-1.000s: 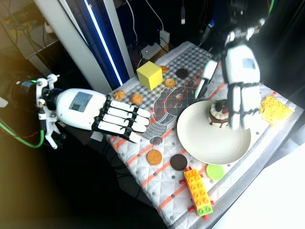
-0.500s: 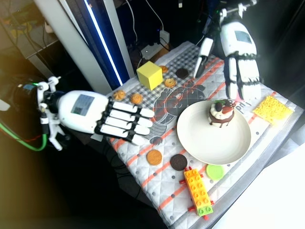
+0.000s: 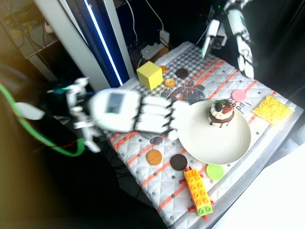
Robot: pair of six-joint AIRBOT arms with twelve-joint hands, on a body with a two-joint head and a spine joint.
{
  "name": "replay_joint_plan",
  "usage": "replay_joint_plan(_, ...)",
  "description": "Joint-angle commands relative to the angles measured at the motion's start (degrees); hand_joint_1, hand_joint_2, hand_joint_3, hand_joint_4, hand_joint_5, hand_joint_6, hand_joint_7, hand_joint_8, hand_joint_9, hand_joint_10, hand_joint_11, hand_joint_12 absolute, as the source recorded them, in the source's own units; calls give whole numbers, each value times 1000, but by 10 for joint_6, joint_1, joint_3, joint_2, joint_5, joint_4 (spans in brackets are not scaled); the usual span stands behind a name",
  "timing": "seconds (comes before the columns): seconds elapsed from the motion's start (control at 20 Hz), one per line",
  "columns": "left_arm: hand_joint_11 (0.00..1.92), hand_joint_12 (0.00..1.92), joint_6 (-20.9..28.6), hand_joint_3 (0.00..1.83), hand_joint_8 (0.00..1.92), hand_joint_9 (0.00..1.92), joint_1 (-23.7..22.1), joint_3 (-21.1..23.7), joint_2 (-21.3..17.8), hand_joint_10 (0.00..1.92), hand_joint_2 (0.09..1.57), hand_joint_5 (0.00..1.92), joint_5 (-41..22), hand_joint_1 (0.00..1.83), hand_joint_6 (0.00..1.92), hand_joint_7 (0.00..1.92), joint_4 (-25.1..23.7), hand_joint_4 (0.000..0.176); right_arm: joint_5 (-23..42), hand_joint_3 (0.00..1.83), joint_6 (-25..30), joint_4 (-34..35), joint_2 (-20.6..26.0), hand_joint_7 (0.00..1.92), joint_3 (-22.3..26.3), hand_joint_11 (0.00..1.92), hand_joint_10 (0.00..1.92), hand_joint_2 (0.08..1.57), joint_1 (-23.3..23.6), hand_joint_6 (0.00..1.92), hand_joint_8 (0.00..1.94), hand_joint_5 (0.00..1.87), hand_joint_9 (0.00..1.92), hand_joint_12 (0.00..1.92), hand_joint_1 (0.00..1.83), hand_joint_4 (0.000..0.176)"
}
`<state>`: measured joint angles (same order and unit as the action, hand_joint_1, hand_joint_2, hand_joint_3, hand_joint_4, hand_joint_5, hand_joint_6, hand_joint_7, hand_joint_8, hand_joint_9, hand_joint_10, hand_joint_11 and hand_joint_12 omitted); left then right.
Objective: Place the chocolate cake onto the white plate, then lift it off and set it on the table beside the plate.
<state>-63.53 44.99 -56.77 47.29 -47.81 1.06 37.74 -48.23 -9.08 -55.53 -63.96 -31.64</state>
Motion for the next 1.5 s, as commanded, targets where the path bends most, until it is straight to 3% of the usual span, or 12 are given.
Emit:
replay_joint_plan(0.0,51,28,6,12,2,0,9,6,-6,0,1129,111,-104,782,34,6,10,72,32,0,1,10,-6,8,-13,0,124,1213,18,0,3,0,86,1323,780,0)
replay_joint_plan(0.15,4,17,33,13,6,0,62,18,-11,0,1151,134,-135,825,34,18,16,91,-4,0,1,4,-47,0,-44,0,200,1209,52,0,0,0,55,1602,862,13)
replay_joint_plan(0.3,8,4,43,3,29,116,94,26,-14,36,1176,272,-152,762,63,161,19,56,-43,2,1,-8,-92,0,-78,0,36,1238,86,0,0,0,0,1816,819,55)
replay_joint_plan(0.35,1,305,43,0,29,178,99,29,-14,24,1194,323,-152,705,14,198,19,49,-51,3,1,-10,-104,0,-88,0,6,1246,93,0,0,0,0,1900,830,62)
replay_joint_plan(0.4,0,633,43,0,29,216,104,32,-14,33,1182,372,-153,732,17,235,17,44,-60,3,1,-10,-119,0,-100,0,7,1259,100,0,0,0,10,1639,924,23)
replay_joint_plan(0.45,0,859,43,0,31,243,109,34,-15,47,1168,398,-154,792,21,268,16,39,-69,2,1,-10,-131,0,-110,0,21,1261,105,0,0,0,40,1519,918,37)
replay_joint_plan(0.55,0,1154,50,0,28,264,119,37,-17,67,1129,437,-157,910,28,305,15,60,-79,0,1,-9,-152,0,-127,0,21,1255,112,0,0,0,45,1258,969,0)
replay_joint_plan(0.7,0,918,59,3,5,242,125,34,-15,40,1183,430,-159,793,14,288,18,25,-88,0,0,-10,-179,24,-147,0,109,1211,125,8,9,28,223,1532,1013,0)
replay_joint_plan(1.15,0,755,69,0,0,206,125,24,0,3,1192,383,-161,795,0,245,19,60,-95,0,0,-8,-208,33,-172,0,71,1135,131,4,4,43,150,1410,1062,0)
replay_joint_plan(1.25,0,758,69,0,0,203,125,24,0,0,1191,383,-164,797,0,238,22,62,-99,1,0,-8,-211,9,-174,0,40,1150,131,2,0,13,115,1273,976,16)
replay_joint_plan(1.3,0,758,69,0,4,202,125,23,1,0,1188,388,-164,784,2,248,23,69,-103,0,0,-8,-213,22,-176,0,16,1144,131,5,2,29,52,1014,987,0)
replay_joint_plan(1.45,0,726,71,1,1,196,125,22,4,1,1196,373,-165,780,0,244,23,62,-110,0,0,-8,-216,55,-179,0,20,1127,131,5,2,68,104,986,1011,0)
